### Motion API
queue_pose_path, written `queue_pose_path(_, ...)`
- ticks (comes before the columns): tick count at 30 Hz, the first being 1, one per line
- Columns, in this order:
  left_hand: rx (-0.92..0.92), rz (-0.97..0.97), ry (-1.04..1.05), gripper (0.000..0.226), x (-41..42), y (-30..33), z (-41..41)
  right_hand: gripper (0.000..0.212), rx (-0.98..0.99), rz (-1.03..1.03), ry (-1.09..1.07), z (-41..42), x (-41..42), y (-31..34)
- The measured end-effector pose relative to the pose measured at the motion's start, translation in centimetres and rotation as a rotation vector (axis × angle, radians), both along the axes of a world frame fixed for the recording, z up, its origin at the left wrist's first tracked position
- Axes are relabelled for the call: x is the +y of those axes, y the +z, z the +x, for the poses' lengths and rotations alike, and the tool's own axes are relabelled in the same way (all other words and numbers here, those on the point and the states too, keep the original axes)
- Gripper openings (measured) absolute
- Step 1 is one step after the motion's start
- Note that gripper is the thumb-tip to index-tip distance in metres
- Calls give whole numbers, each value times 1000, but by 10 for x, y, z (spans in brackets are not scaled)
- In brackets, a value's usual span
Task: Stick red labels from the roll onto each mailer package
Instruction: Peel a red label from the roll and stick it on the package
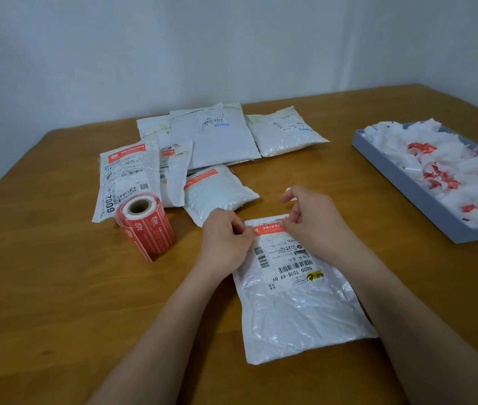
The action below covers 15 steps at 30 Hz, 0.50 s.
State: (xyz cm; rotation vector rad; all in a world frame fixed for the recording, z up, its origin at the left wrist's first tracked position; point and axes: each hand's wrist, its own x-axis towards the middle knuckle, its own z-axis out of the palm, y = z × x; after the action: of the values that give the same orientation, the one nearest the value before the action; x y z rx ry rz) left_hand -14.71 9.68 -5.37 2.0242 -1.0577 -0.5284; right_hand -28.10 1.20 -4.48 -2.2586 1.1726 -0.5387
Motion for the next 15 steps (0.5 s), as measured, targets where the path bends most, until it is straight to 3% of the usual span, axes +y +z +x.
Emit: queue_pose_path(15, -25, 19, 3, 25, -1, 2, -2, 33, 47, -8, -2, 2, 0, -1)
